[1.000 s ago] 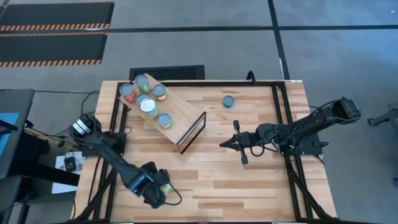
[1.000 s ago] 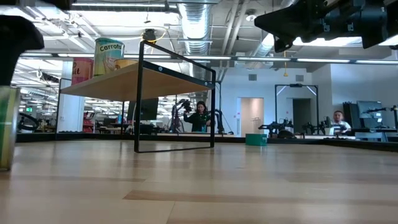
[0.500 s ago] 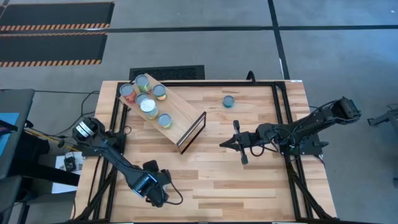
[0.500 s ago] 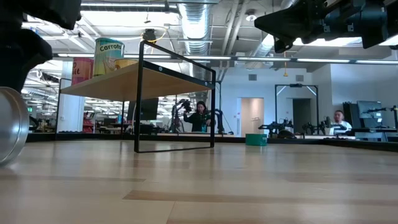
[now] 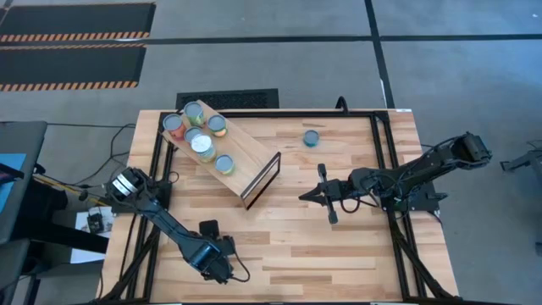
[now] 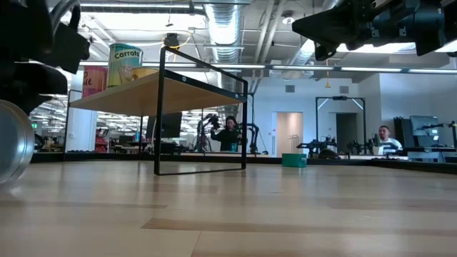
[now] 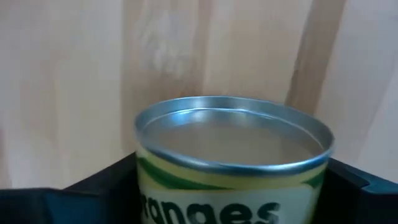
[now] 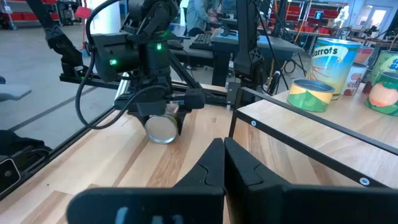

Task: Pick and place cans onto a shelf
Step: Put the canned oranges on the shelf

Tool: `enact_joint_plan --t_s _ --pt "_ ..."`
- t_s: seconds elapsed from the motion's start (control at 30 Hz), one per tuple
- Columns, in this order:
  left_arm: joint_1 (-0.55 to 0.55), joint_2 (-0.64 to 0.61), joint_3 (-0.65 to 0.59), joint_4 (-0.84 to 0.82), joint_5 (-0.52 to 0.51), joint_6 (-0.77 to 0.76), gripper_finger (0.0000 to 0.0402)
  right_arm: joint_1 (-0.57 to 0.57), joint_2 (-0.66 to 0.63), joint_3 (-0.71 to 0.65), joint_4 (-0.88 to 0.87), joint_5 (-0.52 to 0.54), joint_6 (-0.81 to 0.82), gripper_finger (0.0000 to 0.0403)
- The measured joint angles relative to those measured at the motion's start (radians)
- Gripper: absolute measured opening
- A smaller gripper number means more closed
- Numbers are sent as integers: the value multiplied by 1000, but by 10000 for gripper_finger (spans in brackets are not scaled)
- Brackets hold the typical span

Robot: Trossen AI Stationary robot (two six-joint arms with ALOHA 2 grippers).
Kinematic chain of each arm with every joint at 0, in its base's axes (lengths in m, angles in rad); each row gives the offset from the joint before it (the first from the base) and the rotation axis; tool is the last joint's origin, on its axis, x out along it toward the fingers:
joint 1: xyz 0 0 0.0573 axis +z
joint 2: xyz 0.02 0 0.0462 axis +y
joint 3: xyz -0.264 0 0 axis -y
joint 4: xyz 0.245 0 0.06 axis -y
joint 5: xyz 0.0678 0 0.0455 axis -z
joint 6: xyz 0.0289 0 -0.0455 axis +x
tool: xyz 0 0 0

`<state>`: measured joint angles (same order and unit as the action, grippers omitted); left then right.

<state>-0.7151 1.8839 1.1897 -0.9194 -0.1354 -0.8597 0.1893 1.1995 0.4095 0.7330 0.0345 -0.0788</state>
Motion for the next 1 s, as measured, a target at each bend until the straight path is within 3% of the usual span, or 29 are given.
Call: enact_joint_plan --t_s 0.07,0.2,0.4,0.53,0.67,0.87,1.0 --pt "-4 -19 -2 -11 -20 0 275 0 0 0 0 0 0 13" --pt "-14 -82 -2 9 -105 -2 271 0 0 0 0 0 0 13" --pt "-51 -180 -2 207 -344 46 271 0 0 0 0 0 0 13" --pt "-61 -189 -34 432 -450 141 271 0 0 0 0 0 0 13" --pt "-51 -188 -145 765 -505 253 273 0 0 0 0 0 0 13" --pt "-20 -188 -326 1222 -506 395 275 0 0 0 0 0 0 13" --pt "0 -188 -414 1386 -528 444 275 0 0 0 0 0 0 13"
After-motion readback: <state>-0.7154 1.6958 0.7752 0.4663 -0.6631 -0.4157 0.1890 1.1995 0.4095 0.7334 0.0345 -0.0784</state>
